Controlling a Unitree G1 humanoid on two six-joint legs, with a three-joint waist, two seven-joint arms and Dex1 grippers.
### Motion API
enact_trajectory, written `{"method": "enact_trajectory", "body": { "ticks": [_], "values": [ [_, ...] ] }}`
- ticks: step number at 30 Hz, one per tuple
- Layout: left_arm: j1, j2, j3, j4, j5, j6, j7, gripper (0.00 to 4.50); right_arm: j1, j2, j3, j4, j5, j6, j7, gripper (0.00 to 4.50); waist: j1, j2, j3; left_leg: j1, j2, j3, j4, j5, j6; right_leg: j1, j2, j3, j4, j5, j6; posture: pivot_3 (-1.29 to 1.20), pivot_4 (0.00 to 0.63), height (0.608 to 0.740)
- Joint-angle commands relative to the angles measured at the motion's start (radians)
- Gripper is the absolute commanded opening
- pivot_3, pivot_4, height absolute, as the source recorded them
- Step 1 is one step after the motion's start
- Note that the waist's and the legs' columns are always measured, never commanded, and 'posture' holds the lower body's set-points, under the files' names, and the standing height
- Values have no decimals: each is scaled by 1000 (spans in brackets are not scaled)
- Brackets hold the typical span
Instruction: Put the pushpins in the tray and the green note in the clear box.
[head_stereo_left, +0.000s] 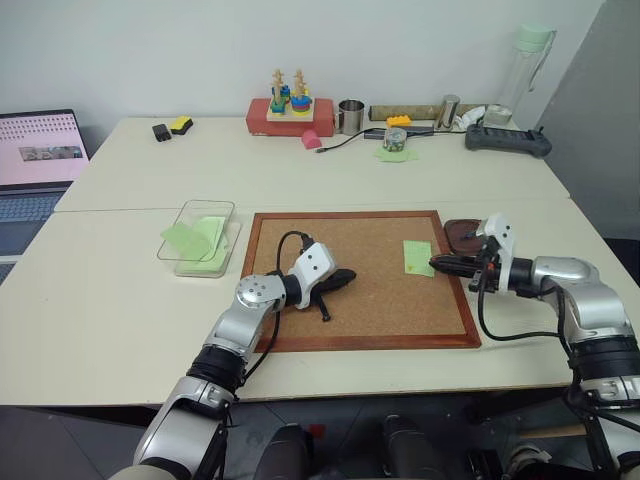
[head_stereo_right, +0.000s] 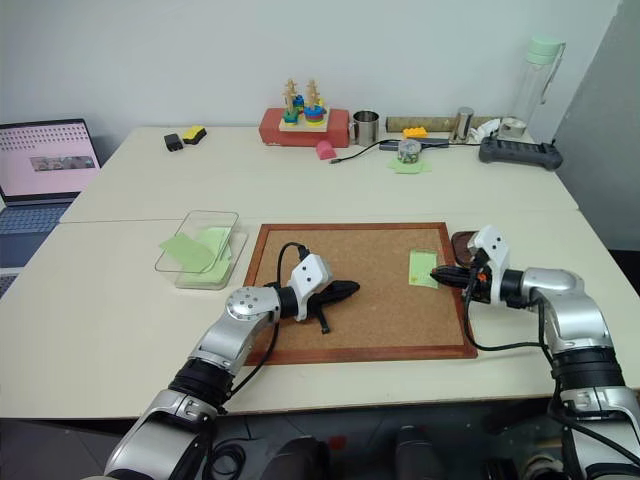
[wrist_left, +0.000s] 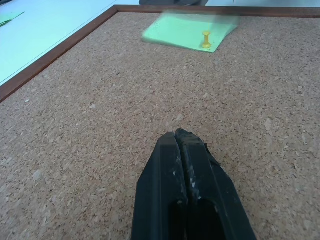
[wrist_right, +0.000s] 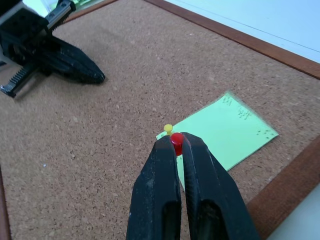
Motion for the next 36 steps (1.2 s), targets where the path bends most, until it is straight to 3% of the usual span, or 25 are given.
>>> {"method": "enact_trajectory", "body": {
  "ticks": [1, 5, 9, 19, 20, 28, 36],
  "values": [
    [37, 14, -27, 59, 43, 22, 4, 0, -25, -12, -52, -43, 45, 45, -18, 6, 0, 0, 0, 0, 0, 0, 0, 0, 0, 0, 0, 0, 0, 0, 0, 0, 150, 740],
    [36, 13, -24, 61, 41, 18, 13, 0, -59, -7, -77, -2, 27, 50, -86, 6, -1, 0, 0, 0, 0, 0, 0, 0, 0, 0, 0, 0, 0, 0, 0, 0, 150, 740],
    [35, 15, -25, 62, 40, 17, 15, 0, -135, -7, -77, 164, -81, -20, -259, 6, -1, 0, 0, 0, 0, 0, 0, 0, 0, 0, 0, 0, 0, 0, 0, 0, 150, 740],
    [34, 13, -26, 53, 36, 18, 15, 0, -196, 22, -60, 361, -174, -127, -383, 6, -1, 0, 0, 0, 0, 1, 0, 0, 0, 0, 0, 1, 0, 0, -1, 0, 150, 740],
    [34, 12, -26, 52, 35, 18, 15, 0, -202, 27, -61, 376, -177, -137, -390, 419, -1, 0, 0, 0, 0, 1, 0, 0, 0, 0, 0, 1, 0, 0, -1, 0, 150, 740],
    [31, 9, -26, 49, 34, 18, 16, 0, -236, 52, -82, 442, -182, -205, -412, 1928, -1, 0, 0, 0, 0, 1, 0, 0, 0, 0, 0, 1, 0, 0, -1, 0, 150, 740],
    [31, 11, -25, 48, 33, 19, 15, 0, -213, 27, -90, 329, -146, -215, -321, 3497, -1, 0, 0, 0, 0, 1, 0, 0, 0, 0, 0, 1, 0, 0, -1, 0, 150, 740]
  ]
}}
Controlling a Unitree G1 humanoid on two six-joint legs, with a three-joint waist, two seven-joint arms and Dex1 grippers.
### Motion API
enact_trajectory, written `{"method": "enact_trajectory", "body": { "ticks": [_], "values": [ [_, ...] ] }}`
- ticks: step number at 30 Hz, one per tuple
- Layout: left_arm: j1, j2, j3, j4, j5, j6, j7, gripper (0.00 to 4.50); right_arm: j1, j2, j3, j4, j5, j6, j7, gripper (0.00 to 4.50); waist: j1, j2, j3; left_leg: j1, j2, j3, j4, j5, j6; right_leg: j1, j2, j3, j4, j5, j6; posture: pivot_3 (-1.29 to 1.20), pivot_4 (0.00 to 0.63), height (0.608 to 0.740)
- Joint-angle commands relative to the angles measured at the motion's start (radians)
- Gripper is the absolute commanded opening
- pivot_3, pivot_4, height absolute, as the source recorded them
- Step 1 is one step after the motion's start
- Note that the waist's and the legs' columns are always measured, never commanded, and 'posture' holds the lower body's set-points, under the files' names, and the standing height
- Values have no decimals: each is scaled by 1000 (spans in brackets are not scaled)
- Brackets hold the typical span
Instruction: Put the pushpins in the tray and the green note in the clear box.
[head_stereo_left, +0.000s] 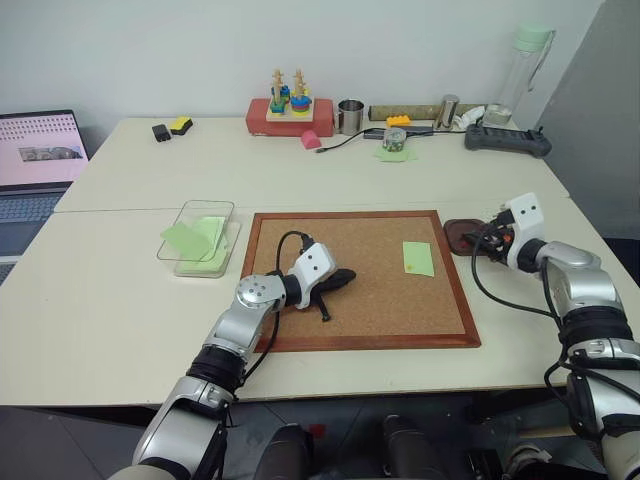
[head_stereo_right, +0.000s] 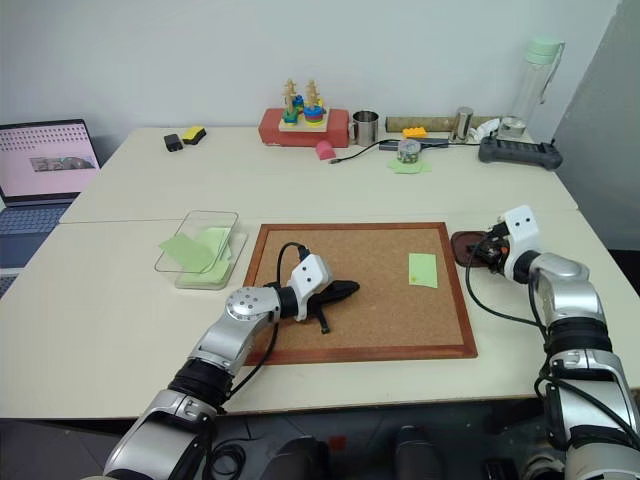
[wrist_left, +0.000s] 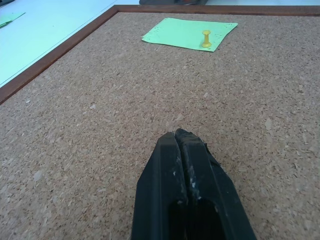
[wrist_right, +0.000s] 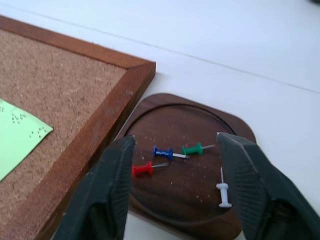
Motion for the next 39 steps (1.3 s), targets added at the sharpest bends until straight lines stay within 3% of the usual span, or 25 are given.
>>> {"method": "enact_trajectory", "body": {
  "ticks": [1, 6, 10, 26, 30, 39],
  "values": [
    [31, 8, -20, 49, 33, 24, 0, 0, 8, -31, -6, -144, 40, -20, 97, 3750, 0, 0, 0, 0, 0, 0, 0, 0, 0, 0, 0, 0, 0, 0, 0, 0, 150, 740],
    [31, 9, -21, 47, 33, 22, -3, 0, 136, -52, 55, -407, 99, 47, 268, 3750, 0, 0, 0, 0, 1, -1, 0, 0, 0, 0, 0, -1, 0, 0, 0, 0, 150, 740],
    [33, 10, -23, 45, 35, 21, -4, 0, 196, -32, 102, -511, 88, 57, 274, 3750, 0, 0, 0, 0, 1, -1, 0, 0, 0, 0, 1, -1, 0, 0, 0, 0, 150, 740],
    [46, 18, -16, 25, 28, 30, -4, 0, 157, 85, 160, -313, 23, -67, 230, 3750, -1, 0, 0, 0, 1, -1, 0, 0, 0, 0, 1, -1, 0, 0, -1, 0, 150, 740],
    [47, 18, -16, 23, 28, 30, -3, 0, 147, 97, 161, -276, 18, -91, 231, 3057, 0, 0, 0, 0, 1, -1, 0, 0, 0, 0, 1, -1, 0, 0, -1, 0, 150, 740],
    [48, 18, -16, 21, 28, 31, 0, 0, 140, 106, 162, -245, 13, -111, 249, 996, -1, 0, 0, 0, 1, -1, -1, 0, 0, 0, 1, -1, 0, 0, -1, 0, 150, 740]
  ]
}}
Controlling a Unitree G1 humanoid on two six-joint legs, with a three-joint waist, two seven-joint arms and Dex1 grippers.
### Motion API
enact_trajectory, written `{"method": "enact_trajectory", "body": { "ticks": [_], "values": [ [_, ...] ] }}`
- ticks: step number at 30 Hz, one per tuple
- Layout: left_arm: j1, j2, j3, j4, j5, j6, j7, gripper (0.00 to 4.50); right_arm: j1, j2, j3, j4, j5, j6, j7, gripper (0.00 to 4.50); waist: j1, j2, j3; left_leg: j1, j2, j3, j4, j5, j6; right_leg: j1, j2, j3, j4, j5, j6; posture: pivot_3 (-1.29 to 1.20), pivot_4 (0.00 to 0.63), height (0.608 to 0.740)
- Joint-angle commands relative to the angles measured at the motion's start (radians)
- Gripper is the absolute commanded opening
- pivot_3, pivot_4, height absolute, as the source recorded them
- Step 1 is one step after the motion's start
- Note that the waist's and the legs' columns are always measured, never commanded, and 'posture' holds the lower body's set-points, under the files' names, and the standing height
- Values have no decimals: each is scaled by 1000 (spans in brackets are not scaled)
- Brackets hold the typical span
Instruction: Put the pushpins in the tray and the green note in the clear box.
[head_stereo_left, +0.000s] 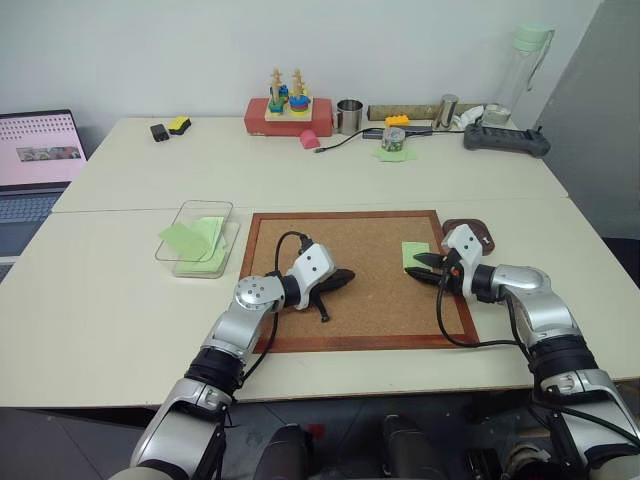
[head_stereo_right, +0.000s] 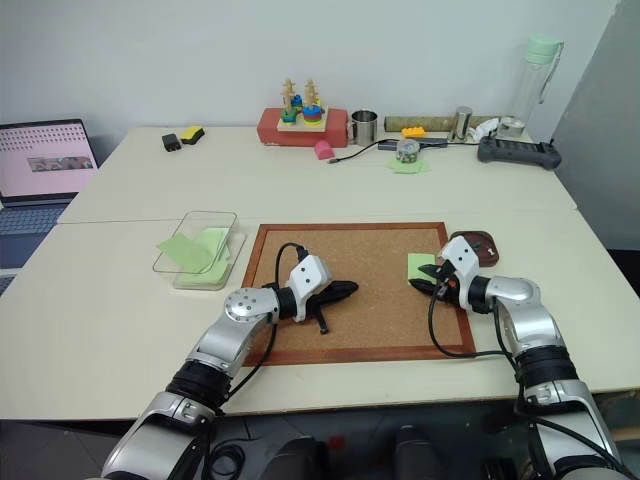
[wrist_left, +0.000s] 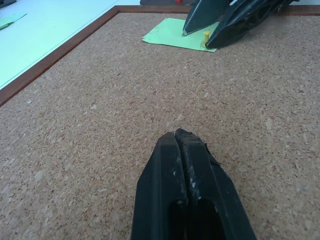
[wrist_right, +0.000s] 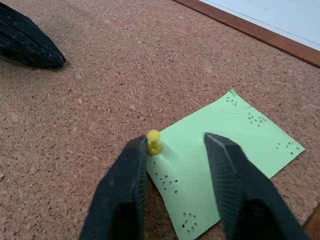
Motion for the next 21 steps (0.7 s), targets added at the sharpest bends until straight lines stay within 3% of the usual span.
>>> {"method": "enact_trajectory", "body": {
  "ticks": [1, 5, 17, 21],
  "values": [
    [36, 11, -17, 41, 28, 29, -1, 0, -20, -5, -8, -14, 4, -15, 13, 798, 0, 0, 0, 0, 0, 0, 0, 0, 0, 0, 0, 0, 0, 0, 0, 0, 150, 740],
    [33, 11, -17, 45, 28, 29, -2, 0, -11, -7, -4, -40, 13, -6, 37, 34, 0, 0, 0, 0, 0, 0, 0, 0, 0, 0, 0, 0, 0, 0, 0, 0, 150, 740],
    [12, -2, 20, 53, 3, 47, 21, 0, -31, -56, -35, -178, 56, 34, 81, 34, 0, 0, 0, 0, 0, 0, 0, 0, 0, 0, 0, 0, 0, 0, 0, 0, 150, 740],
    [8, -4, 66, -43, -65, 117, 2, 0, -24, -77, -22, -234, 33, -7, 86, 34, 0, 0, 0, 0, 0, -1, 0, 0, 0, 0, 0, 0, 0, 0, 0, 0, 150, 740]
  ]
}}
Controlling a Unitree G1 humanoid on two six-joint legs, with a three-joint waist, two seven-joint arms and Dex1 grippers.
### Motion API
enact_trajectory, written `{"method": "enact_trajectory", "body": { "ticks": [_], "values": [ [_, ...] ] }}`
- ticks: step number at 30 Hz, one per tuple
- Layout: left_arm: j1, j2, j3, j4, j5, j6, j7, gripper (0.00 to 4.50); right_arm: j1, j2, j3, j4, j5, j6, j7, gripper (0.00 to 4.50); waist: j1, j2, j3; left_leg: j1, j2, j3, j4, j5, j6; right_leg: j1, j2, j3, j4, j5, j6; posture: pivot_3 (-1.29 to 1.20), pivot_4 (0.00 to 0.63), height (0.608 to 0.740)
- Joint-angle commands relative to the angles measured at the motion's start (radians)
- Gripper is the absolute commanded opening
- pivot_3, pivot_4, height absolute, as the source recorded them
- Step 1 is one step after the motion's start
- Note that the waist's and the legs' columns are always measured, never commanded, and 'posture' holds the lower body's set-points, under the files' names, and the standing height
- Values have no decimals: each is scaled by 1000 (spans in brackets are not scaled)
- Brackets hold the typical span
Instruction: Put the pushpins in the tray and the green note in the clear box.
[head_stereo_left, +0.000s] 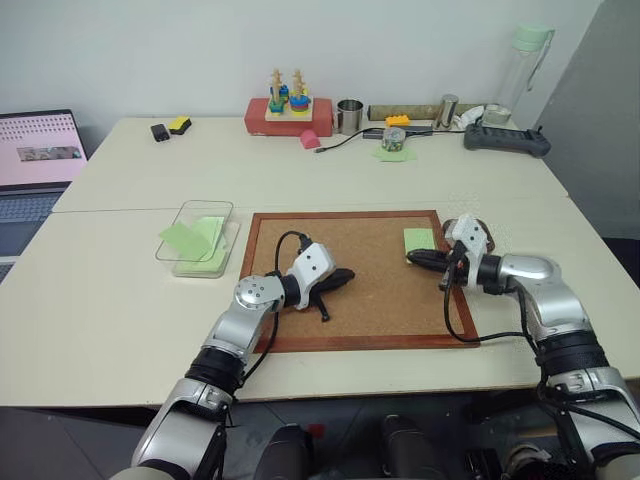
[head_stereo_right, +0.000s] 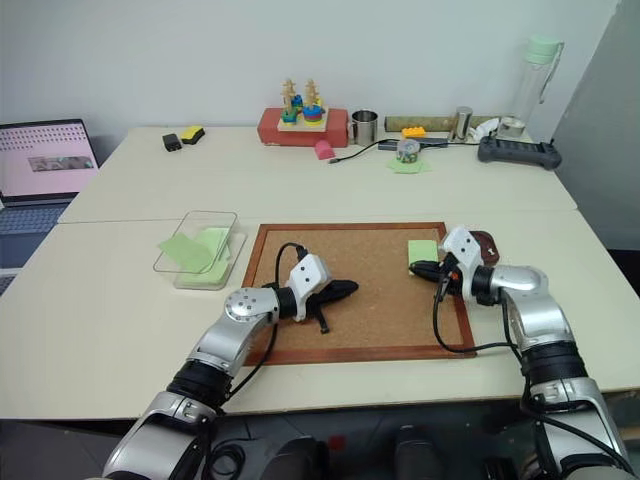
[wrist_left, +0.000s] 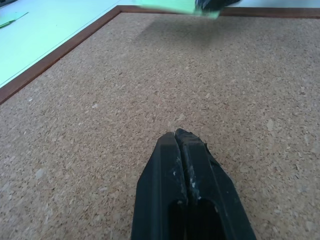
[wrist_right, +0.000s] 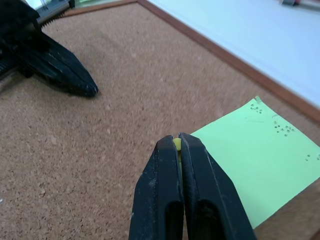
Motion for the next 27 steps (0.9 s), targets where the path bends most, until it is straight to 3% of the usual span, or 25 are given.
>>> {"method": "enact_trajectory", "body": {
  "ticks": [1, 3, 10, 16, 24, 27],
  "values": [
    [16, 6, 63, -83, -79, 120, -5, 0, -12, -28, -4, -90, -6, -60, 14, 34, 0, 0, 0, 0, 0, 0, 0, 0, 0, 0, 0, 0, 0, 0, 0, 0, 150, 740],
    [22, 8, 105, -156, -144, 192, -7, 0, -11, -32, 1, -107, -21, -92, 10, 34, -3, -2, 2, -1, 0, 0, 0, 0, 0, -1, 0, 0, 0, 0, 0, 0, 150, 740],
    [75, 55, 218, -432, -419, 545, -52, 1280, -18, -24, 9, -155, -58, -193, -26, 0, -2, -5, 4, -14, 0, -4, 0, 0, 0, -12, 0, -3, 0, 0, 0, 0, 150, 740],
    [21, -12, 301, -437, -590, 704, -3, 2462, -29, -31, 46, -198, -93, -308, -9, 0, 1, -6, 4, -14, 0, -4, 1, 0, 0, -11, 0, -3, 0, 0, 0, 0, 150, 740],
    [-74, -83, 308, -341, -621, 702, 21, 3917, -33, -52, 94, -266, -119, -401, 17, 0, 3, -6, 5, -13, 0, -5, 1, 0, -1, -10, 0, -4, -1, 0, 0, 0, 150, 740],
    [-95, -96, 297, -330, -634, 715, -2, 3917, -32, -59, 111, -282, -133, -429, 23, 0, 3, -6, 5, -13, 0, -4, 1, 0, -1, -10, 0, -3, -1, 0, 0, 0, 150, 740]
  ]
}}
